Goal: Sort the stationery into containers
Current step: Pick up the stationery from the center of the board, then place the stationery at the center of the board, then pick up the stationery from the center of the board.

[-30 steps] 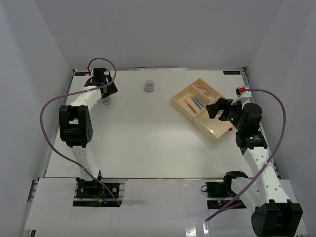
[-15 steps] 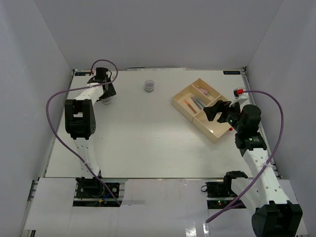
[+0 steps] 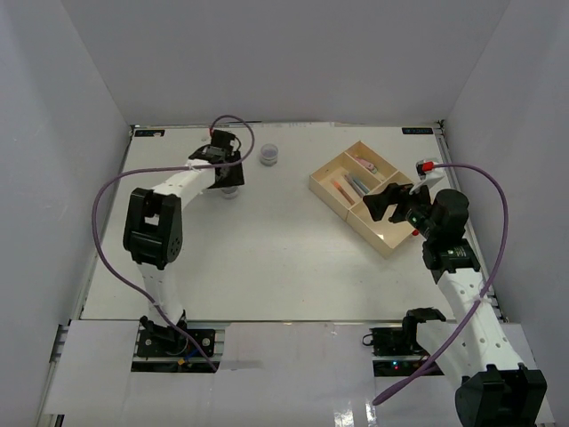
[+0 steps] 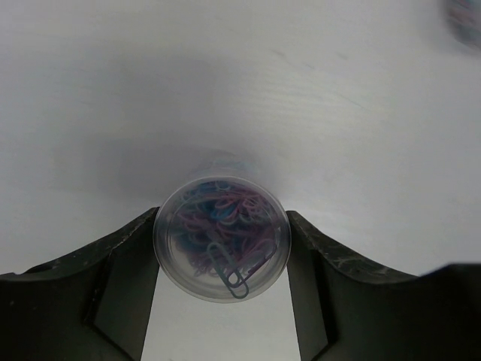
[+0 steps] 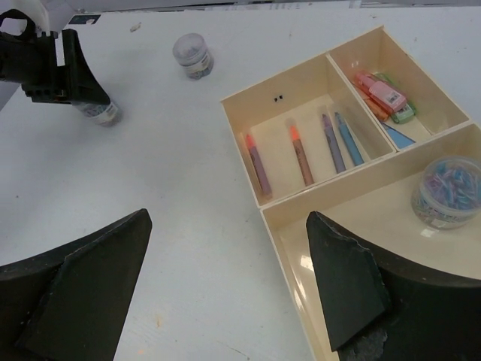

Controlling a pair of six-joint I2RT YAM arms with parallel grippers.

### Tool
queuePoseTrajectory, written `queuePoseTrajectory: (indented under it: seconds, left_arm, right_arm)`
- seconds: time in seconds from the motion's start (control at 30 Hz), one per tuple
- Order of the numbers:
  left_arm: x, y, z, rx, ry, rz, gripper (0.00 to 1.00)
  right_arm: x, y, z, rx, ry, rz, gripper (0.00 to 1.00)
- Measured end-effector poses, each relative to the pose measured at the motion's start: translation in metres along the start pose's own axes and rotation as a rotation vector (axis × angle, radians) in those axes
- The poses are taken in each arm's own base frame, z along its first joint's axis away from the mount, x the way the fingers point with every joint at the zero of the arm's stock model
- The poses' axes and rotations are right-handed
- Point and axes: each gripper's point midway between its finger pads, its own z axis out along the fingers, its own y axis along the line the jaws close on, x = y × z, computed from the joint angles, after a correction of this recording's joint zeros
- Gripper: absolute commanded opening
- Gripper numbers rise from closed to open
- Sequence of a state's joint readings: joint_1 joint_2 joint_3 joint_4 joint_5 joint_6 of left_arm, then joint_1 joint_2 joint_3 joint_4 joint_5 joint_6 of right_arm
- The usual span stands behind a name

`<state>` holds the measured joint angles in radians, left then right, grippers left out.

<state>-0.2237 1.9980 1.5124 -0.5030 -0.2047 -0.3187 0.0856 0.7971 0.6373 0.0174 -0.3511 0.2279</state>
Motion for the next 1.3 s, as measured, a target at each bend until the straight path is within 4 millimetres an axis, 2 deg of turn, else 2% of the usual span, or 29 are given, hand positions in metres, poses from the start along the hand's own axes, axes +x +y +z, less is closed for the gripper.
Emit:
queuePoseTrajectory:
  seconds: [0.13, 0.17, 0.23, 0.33, 0.4, 0.43, 0.53, 0.57, 0.67, 0.7, 0.77, 0.97, 1.1, 1.2, 1.3]
  left_arm:
    - [0.029, -0.094, -0.053, 0.166, -0.039, 0.165, 0.44]
    - [0.039, -0.120, -0.068, 0.213, -0.051, 0.211, 0.44]
    - [0.063, -0.158, -0.092, 0.288, -0.058, 0.286, 0.45]
    - [0.104, -0.196, -0.116, 0.363, -0.039, 0.376, 0.47]
    - [0.126, -0.206, -0.121, 0.380, -0.017, 0.408, 0.48]
    - [0.138, -0.208, -0.123, 0.384, -0.003, 0.421, 0.49]
    - [0.162, -0.213, -0.125, 0.388, 0.030, 0.444, 0.63]
    - [0.167, -0.214, -0.126, 0.389, 0.037, 0.446, 0.72]
    - [0.176, -0.215, -0.125, 0.387, 0.052, 0.445, 0.86]
    - [0.177, -0.214, -0.124, 0.385, 0.054, 0.439, 0.94]
    - [0.176, -0.214, -0.124, 0.382, 0.050, 0.432, 0.98]
    - [0.169, -0.212, -0.123, 0.368, 0.030, 0.418, 0.98]
    - [0.150, -0.206, -0.130, 0.381, 0.007, 0.378, 0.98]
    - [0.113, -0.187, -0.137, 0.387, -0.038, 0.295, 0.98]
    - [0.066, -0.150, -0.142, 0.378, -0.105, 0.178, 0.98]
  right_arm:
    - [0.006, 0.008, 0.002, -0.027, 0.021, -0.028, 0.90]
    - [0.008, 0.010, 0.002, -0.034, 0.030, -0.035, 0.90]
    - [0.014, 0.014, 0.004, -0.044, 0.051, -0.052, 0.90]
    - [0.028, 0.017, 0.007, -0.051, 0.100, -0.070, 0.91]
    - [0.035, 0.020, 0.007, -0.056, 0.127, -0.079, 0.91]
    - [0.038, 0.020, 0.008, -0.058, 0.139, -0.087, 0.90]
    - [0.048, 0.024, 0.010, -0.066, 0.172, -0.105, 0.91]
    - [0.051, 0.025, 0.011, -0.071, 0.184, -0.112, 0.90]
    - [0.062, 0.028, 0.013, -0.080, 0.222, -0.128, 0.91]
    - [0.066, 0.030, 0.014, -0.084, 0.237, -0.136, 0.91]
    - [0.074, 0.032, 0.015, -0.087, 0.265, -0.149, 0.91]
    - [0.086, 0.043, 0.021, -0.110, 0.322, -0.193, 0.91]
    - [0.091, 0.057, 0.029, -0.136, 0.353, -0.237, 0.91]
    - [0.099, 0.070, 0.036, -0.170, 0.386, -0.275, 0.91]
    - [0.111, 0.085, 0.046, -0.202, 0.432, -0.315, 0.91]
